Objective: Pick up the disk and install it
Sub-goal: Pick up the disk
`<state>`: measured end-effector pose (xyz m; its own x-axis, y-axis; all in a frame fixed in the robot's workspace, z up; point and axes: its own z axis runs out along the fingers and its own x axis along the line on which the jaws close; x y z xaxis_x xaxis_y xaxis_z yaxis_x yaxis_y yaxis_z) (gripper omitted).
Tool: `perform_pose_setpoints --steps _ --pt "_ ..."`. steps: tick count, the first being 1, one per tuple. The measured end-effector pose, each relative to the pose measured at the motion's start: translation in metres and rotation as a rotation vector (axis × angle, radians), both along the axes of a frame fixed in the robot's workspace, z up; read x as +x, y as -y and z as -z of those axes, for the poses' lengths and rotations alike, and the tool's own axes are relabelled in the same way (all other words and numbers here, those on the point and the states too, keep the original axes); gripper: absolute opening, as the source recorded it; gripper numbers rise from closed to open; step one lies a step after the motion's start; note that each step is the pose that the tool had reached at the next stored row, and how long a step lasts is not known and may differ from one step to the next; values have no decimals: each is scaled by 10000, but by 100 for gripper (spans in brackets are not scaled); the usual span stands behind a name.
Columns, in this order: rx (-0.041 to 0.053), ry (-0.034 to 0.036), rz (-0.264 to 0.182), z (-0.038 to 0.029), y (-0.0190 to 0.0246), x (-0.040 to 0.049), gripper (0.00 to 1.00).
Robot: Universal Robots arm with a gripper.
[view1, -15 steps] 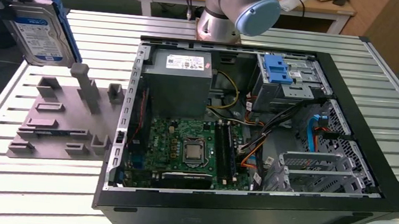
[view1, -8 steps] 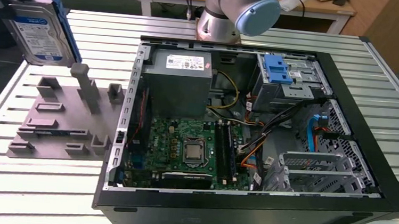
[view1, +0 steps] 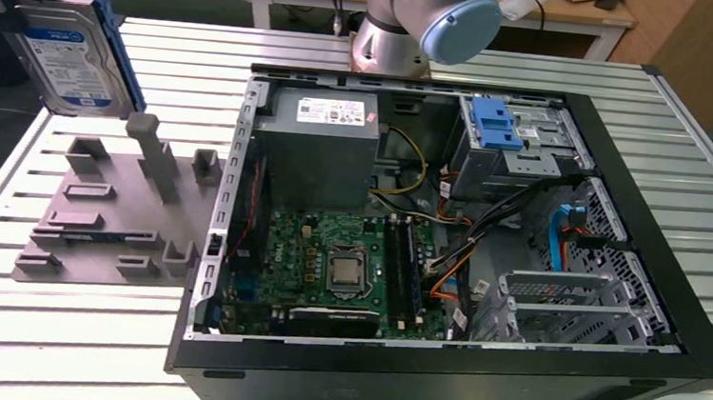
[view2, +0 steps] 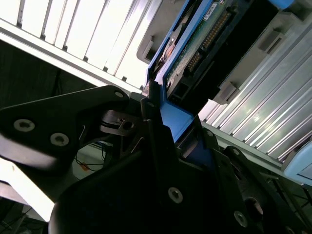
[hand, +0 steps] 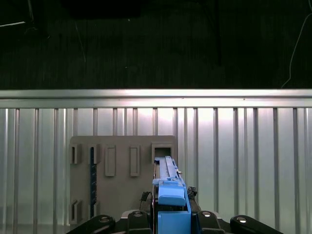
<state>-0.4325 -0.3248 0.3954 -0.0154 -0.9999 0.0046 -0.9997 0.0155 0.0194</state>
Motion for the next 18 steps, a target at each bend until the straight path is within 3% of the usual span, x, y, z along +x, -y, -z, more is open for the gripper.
perform_pose_setpoints --steps 18 --pt "0 0 0 -55 -1 0 36"
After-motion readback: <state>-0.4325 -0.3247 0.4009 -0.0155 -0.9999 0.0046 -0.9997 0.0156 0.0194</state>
